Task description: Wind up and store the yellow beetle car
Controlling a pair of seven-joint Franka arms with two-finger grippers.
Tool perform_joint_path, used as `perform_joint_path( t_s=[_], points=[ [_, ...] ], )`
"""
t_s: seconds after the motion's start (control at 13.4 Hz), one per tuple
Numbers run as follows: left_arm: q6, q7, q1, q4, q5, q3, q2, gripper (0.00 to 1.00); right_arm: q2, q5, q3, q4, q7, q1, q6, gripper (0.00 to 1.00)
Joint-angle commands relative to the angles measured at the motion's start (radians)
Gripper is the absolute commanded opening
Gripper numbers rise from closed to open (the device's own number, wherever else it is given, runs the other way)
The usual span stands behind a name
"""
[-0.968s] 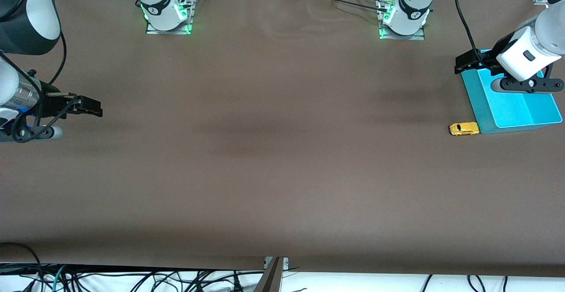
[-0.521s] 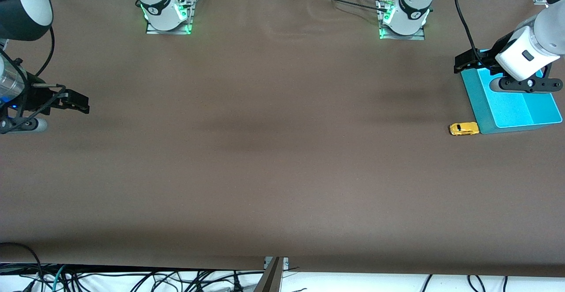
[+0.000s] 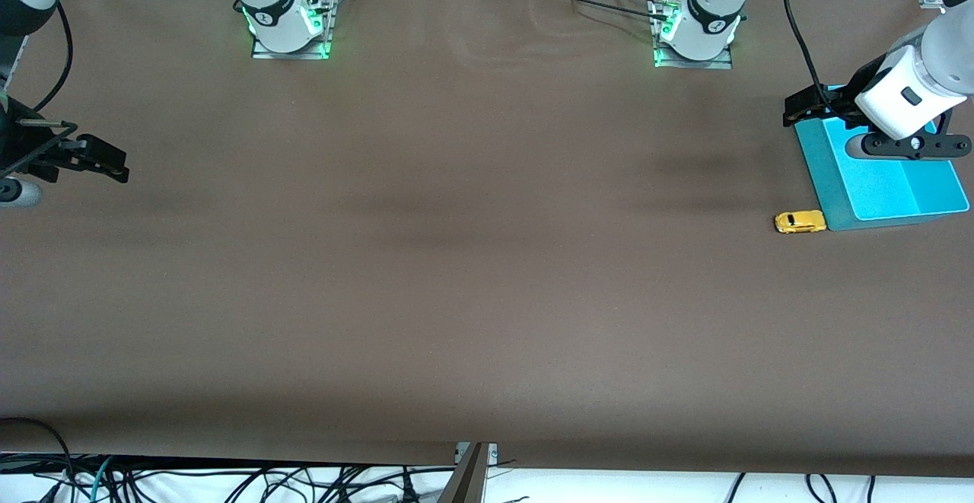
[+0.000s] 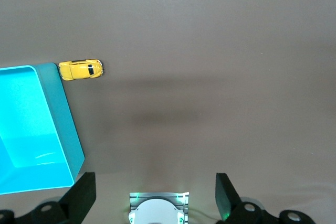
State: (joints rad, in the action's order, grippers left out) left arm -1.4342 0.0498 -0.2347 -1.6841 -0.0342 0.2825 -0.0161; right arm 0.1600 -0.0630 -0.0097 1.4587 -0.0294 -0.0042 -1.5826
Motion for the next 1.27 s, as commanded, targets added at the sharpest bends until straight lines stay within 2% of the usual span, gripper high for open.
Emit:
perform_joint_path(
  t_s=[0.0,0.6,0.67,0.74,0.89,1.19],
  points=[
    [0.003,0.004,-0.008,0.001,-0.012,0.006,-0.004,1.00,-0.030,0.032,-0.003,0.034,0.008,-0.013,0.004,1.00],
    [-0.008,-0.014,-0.017,-0.023,-0.009,0.001,0.002,1.00,-0.017,0.044,-0.013,0.028,0.006,-0.011,0.006,1.00],
    [-0.032,-0.034,-0.043,-0.058,-0.007,0.001,0.002,1.00,-0.017,0.051,-0.013,0.028,0.005,-0.011,0.009,1.00],
    [-0.099,-0.104,-0.089,-0.116,-0.007,0.003,-0.002,1.00,-0.016,0.051,-0.013,0.028,0.005,-0.011,0.009,1.00],
    [-0.315,-0.319,-0.164,-0.312,-0.007,0.003,-0.040,1.00,-0.016,0.052,-0.013,0.028,0.006,-0.011,0.009,1.00],
    [-0.563,-0.627,-0.209,-0.561,0.019,-0.029,-0.041,1.00,-0.016,0.051,-0.010,0.026,0.005,-0.010,0.006,1.00]
  ],
)
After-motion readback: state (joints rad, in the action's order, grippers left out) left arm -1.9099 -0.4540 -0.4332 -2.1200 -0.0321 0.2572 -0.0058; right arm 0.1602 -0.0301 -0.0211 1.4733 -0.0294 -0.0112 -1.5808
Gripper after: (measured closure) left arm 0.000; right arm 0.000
